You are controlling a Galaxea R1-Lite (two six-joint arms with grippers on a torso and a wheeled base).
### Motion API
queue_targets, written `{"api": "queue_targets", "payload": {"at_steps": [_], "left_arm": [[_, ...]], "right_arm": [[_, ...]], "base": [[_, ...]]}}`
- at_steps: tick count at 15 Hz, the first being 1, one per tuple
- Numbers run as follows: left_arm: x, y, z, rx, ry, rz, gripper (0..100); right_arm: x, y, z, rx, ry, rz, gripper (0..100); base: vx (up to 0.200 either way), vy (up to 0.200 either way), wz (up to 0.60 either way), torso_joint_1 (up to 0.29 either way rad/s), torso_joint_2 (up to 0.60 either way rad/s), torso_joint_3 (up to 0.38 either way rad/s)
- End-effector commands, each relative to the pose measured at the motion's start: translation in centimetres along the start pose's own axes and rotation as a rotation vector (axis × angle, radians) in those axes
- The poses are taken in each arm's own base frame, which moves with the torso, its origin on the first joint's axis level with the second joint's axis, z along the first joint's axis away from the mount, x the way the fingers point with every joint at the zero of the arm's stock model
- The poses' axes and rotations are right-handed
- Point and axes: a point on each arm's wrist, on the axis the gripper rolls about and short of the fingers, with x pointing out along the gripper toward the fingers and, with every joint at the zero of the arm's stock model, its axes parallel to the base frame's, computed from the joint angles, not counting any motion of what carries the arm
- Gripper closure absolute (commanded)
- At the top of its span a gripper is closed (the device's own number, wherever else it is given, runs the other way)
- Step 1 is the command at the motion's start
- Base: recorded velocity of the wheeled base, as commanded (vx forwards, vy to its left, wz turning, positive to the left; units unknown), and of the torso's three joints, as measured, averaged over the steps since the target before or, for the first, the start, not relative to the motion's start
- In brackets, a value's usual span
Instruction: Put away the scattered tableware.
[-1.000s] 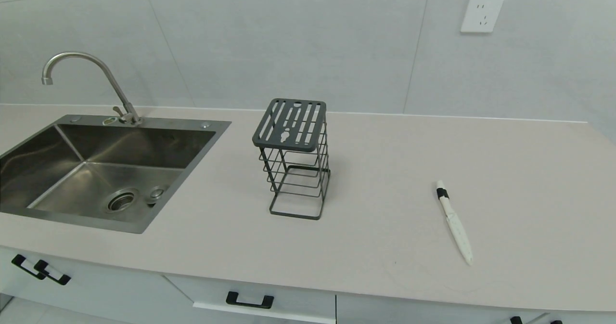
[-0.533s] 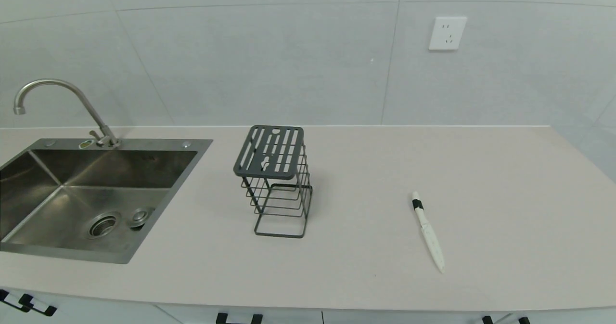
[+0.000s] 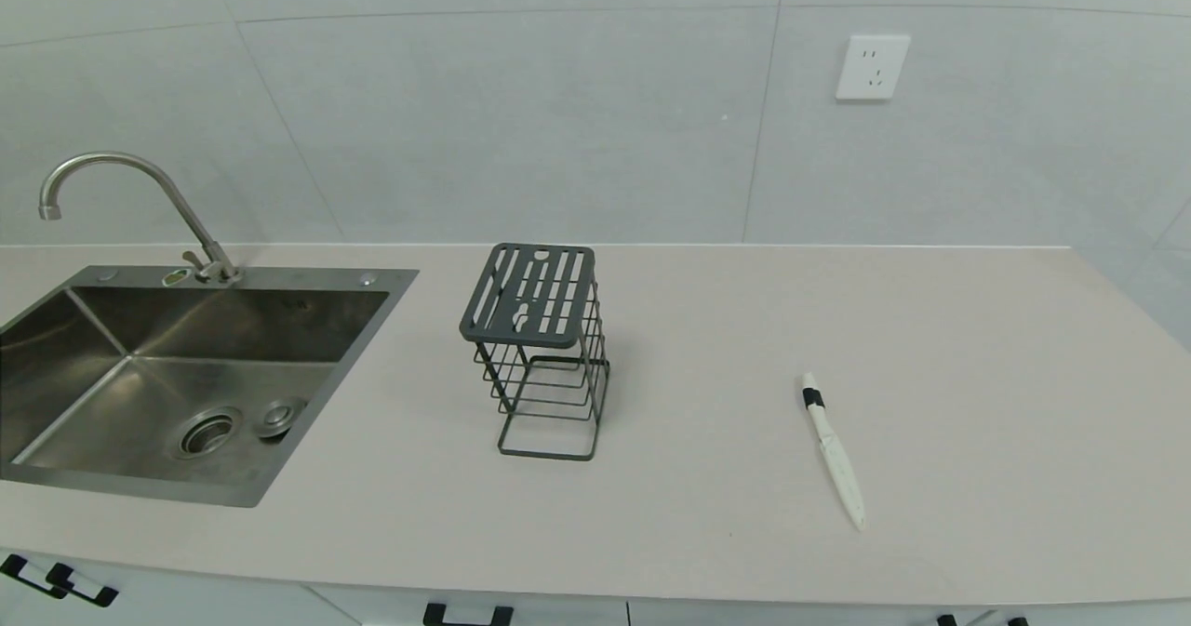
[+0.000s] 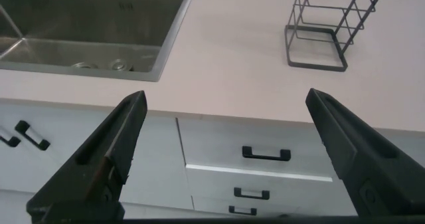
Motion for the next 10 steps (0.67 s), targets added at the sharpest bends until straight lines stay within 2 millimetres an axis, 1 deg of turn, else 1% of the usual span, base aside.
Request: {"api": "queue_targets", "payload": {"at_steps": [1, 10], "left_arm": [[0.01, 0.00, -0.01, -0.001, 0.001, 0.001, 0], [0.01, 0.00, -0.01, 0.001, 0.001, 0.001, 0]], "right_arm": [[0.01, 0.00, 0.00, 0.000, 0.001, 0.000, 0], [0.01, 0.00, 0.00, -0.002, 0.001, -0.002, 0]], "base": [[0.000, 0.000, 0.00, 0.000, 0.00, 0.000], [0.000, 0.000, 0.00, 0.000, 0.00, 0.000]]}}
